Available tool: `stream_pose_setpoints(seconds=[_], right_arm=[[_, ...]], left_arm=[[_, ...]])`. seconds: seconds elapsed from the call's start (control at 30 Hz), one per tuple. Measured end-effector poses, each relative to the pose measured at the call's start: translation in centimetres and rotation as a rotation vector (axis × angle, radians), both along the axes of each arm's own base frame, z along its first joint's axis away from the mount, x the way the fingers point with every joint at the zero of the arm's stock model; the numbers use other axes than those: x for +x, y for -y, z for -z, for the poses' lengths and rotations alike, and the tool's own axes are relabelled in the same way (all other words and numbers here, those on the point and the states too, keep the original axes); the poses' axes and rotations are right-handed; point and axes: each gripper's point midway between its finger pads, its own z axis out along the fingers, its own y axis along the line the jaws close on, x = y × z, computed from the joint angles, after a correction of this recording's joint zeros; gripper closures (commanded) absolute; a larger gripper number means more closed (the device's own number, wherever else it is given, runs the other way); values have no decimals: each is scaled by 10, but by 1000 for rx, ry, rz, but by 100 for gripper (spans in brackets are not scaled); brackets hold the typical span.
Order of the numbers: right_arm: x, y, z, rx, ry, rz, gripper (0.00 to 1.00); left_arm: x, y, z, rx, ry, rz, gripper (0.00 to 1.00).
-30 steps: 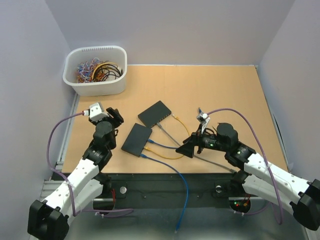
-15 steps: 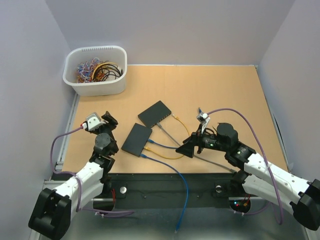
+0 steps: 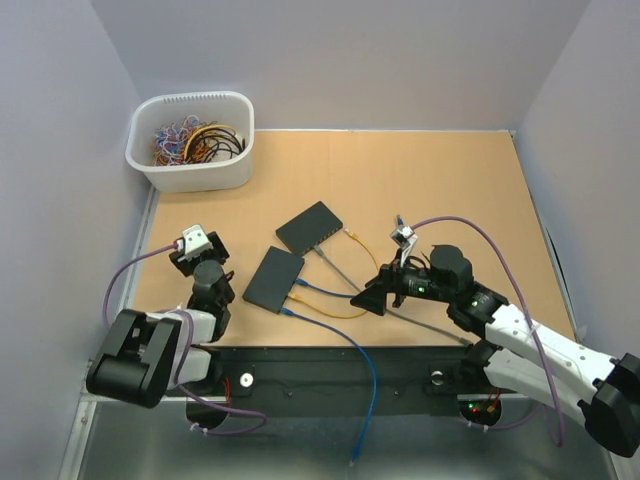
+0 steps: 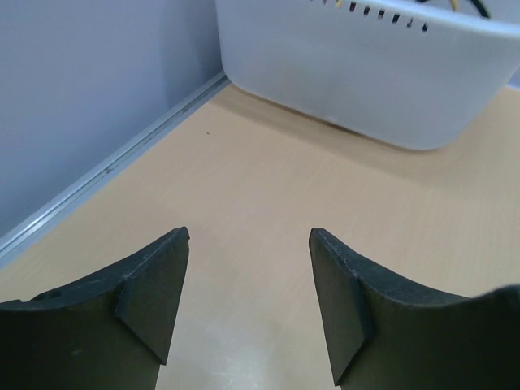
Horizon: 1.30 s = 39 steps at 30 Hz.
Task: Insert the plug into the switch port
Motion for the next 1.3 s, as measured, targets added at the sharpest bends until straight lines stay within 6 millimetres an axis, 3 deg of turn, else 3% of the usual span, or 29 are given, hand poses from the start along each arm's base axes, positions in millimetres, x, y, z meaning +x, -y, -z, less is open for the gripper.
stream_pose_setpoints(seconds=[0.27,0.37,0.5,0.7,1.03,1.07,1.3], right_arm=[[1,-1,6,-15,-17,0,0],[1,-1,8,-20,-21,0,0],[2,-1,9,-25,-18,-2,0],[3,-2,18,-45,-37,-3,0],[6,-4,24,-58,-42,-1,0],[7,-4,23,-56,-40,-1,0],[9,-9,18,-32,-10,-8,0]], left_arm=[[12,2,59,134,-261,93,26],[17,8,59,137,-257,141,21],[23,12,69,156,-299,169,22],[38,15,53,147,-245,178,20],[39,17,53,146,-242,187,23],[39,16,53,146,-242,187,2],[40,16,52,144,-239,187,1]])
